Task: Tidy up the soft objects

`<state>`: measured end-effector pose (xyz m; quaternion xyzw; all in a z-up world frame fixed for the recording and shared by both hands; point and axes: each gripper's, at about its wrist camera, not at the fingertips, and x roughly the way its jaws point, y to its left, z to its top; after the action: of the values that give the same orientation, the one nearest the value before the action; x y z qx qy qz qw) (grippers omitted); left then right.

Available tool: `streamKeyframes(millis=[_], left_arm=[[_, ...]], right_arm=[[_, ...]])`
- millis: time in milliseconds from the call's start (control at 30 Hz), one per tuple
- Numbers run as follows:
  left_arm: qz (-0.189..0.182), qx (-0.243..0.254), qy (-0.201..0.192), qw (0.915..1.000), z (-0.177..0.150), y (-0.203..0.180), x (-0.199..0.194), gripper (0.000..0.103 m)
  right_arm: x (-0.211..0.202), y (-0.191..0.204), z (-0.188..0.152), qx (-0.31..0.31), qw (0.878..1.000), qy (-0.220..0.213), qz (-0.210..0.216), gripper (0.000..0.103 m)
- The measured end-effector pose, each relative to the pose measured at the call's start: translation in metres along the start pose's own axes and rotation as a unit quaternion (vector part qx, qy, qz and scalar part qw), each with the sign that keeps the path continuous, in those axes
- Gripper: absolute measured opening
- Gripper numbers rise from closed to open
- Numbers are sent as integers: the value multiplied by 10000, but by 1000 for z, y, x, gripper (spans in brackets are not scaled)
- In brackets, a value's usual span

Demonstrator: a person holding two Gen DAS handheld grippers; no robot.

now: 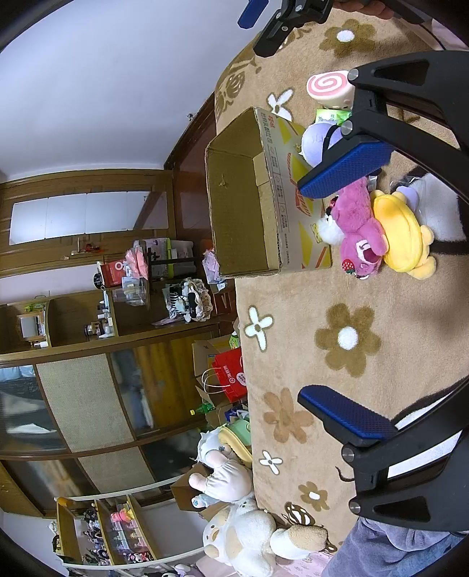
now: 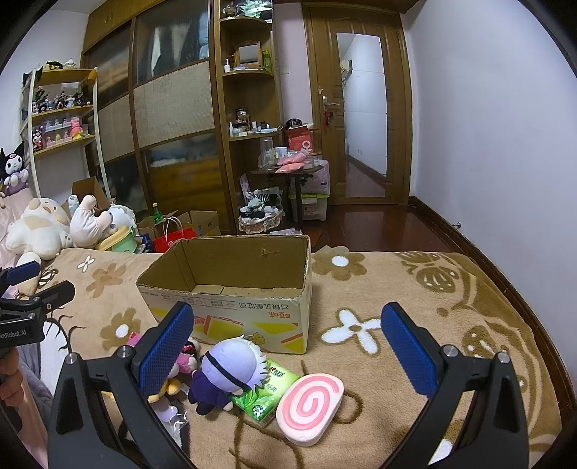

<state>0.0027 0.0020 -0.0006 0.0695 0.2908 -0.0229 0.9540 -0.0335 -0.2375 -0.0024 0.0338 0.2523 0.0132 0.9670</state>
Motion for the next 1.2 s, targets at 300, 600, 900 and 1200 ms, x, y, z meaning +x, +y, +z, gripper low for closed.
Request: streamKeyframes(millis=[300,600,900,1200], left_arm=[[21,-1,0,10000,-1,0,2,102],[22,-3,0,10000,-1,-1,2,102],[27,-12,-2,10000,-1,1,3,102],[36,-10,-2,10000,-1,1,3,102]], right_arm=[[0,0,0,-2,10000,7,-2,103],[0,0,0,0,10000,6,2,103],[0,0,0,1,10000,6,-2,103],[0,0,0,0,10000,2,4,103]])
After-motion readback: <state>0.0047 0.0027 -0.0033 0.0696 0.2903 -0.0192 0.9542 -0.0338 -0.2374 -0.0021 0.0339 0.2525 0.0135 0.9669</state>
